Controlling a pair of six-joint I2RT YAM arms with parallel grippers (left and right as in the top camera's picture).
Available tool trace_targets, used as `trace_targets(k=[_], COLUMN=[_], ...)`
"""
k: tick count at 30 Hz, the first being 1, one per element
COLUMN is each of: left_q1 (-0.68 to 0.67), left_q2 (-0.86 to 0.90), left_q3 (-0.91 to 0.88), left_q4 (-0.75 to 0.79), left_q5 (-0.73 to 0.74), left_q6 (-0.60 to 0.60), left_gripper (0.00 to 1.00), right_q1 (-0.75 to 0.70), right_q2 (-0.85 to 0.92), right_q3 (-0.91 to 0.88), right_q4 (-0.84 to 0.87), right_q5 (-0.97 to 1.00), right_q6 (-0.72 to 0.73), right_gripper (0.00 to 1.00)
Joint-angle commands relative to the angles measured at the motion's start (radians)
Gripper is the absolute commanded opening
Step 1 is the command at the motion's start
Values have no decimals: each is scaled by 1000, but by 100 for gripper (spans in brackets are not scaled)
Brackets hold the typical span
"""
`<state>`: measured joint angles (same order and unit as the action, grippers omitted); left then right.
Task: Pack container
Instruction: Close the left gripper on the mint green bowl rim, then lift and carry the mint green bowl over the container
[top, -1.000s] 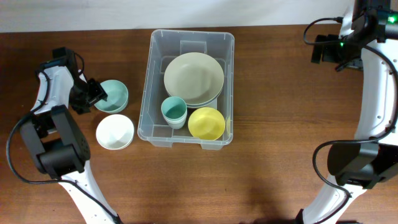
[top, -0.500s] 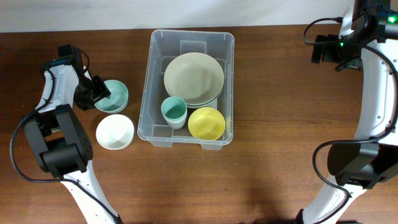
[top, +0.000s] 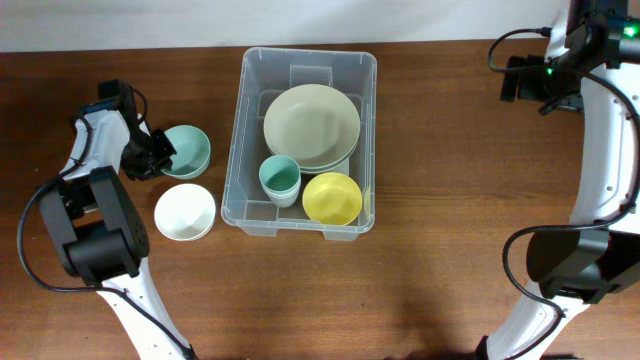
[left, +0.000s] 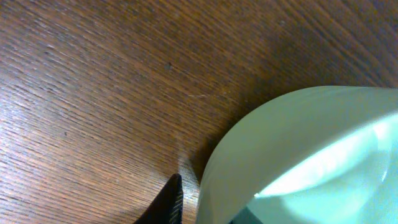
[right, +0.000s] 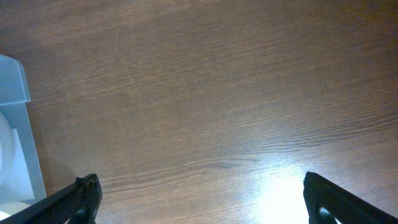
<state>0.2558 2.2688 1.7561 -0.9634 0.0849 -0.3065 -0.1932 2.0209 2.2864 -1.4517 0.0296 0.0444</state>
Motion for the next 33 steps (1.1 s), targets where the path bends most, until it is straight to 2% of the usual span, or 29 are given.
trace_targets(k=[1,3,10,15,20,25,33], left_q1=[15,22,37,21,-53,-168,-408], left_q2=[7,7,7,7,7,7,7], left_q3=[27,50,337,621,877,990,989], left_q4=[2,0,-137,-320,-540,-651,-721], left_q5=[-4,-4,-4,5,24,105,109], left_q6=[0,0,1,1,19,67,100], left_gripper=[7,1,1,1,1,1,1], right_q1=[-4,-4,-4,-4,-4,-4,-4], right_q2=[-3,-3,-3,-3,-3,-3,-3], right_q3=[-3,-3,-3,-3,-3,-3,-3], right_q4=[0,0,0,0,0,0,0], right_q5=[6,5,5,5,6,5,5], right_q6=[-2,-2,-2,-2,-2,-2,-2], right_gripper=[99,99,99,99,99,99,99])
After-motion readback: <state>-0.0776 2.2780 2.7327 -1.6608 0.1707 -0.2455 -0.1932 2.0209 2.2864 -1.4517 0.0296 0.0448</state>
